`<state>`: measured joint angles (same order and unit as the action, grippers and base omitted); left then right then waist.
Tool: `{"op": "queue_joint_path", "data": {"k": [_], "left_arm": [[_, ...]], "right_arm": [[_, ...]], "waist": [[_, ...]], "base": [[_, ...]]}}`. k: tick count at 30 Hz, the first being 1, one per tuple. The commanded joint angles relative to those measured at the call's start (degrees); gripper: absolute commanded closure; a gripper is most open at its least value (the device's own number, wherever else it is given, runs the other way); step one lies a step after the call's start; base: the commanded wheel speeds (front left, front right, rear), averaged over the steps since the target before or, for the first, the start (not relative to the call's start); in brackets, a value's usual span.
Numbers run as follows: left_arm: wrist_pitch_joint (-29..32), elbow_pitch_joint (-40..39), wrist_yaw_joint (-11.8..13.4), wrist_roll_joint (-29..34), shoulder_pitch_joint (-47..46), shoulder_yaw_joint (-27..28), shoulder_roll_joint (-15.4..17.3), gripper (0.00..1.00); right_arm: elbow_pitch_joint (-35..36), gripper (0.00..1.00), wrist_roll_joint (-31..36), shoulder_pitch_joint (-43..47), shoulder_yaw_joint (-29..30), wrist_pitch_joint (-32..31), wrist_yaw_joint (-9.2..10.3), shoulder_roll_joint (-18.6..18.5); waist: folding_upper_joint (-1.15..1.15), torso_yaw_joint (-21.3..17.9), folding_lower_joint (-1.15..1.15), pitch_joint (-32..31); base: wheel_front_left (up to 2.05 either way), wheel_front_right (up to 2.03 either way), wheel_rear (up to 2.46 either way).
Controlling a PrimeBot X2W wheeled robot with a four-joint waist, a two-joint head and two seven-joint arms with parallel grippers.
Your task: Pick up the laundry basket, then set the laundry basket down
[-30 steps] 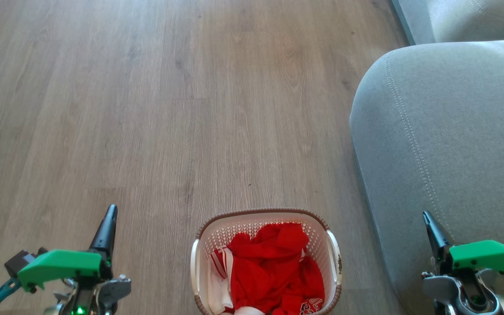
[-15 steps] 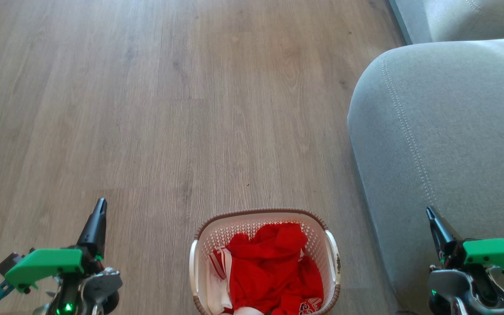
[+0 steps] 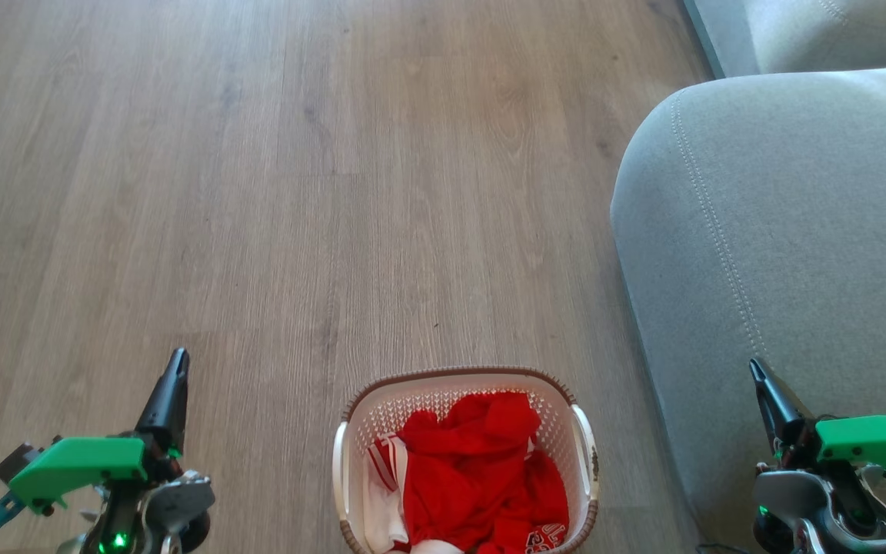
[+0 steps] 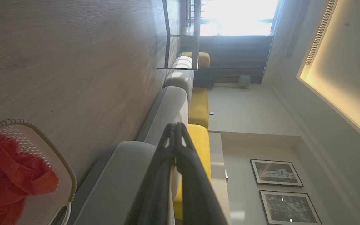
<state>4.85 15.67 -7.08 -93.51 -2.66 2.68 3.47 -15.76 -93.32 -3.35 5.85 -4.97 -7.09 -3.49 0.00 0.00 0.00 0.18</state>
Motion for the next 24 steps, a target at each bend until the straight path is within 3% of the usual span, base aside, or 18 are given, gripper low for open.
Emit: {"op": "queue_joint_path", "data": {"k": [1, 24], "left_arm": [[0.36, -1.69, -0.41, 0.02, -3.39, 2.26, 0.56, 1.0], [0.69, -1.67, -0.41, 0.37, -3.42, 2.67, 0.27, 1.0]], "right_arm": [[1.82, 1.0, -0.05, -2.7, -0.78, -0.35, -0.4, -0.44], [1.8, 1.0, 0.28, -2.74, -0.39, -0.66, -0.4, -0.17]], "waist": [[0.0, 0.01, 0.0, 0.0], [0.0, 0.0, 0.0, 0.0]], "base": [[0.0, 0.0, 0.0], [0.0, 0.0, 0.0]]}}
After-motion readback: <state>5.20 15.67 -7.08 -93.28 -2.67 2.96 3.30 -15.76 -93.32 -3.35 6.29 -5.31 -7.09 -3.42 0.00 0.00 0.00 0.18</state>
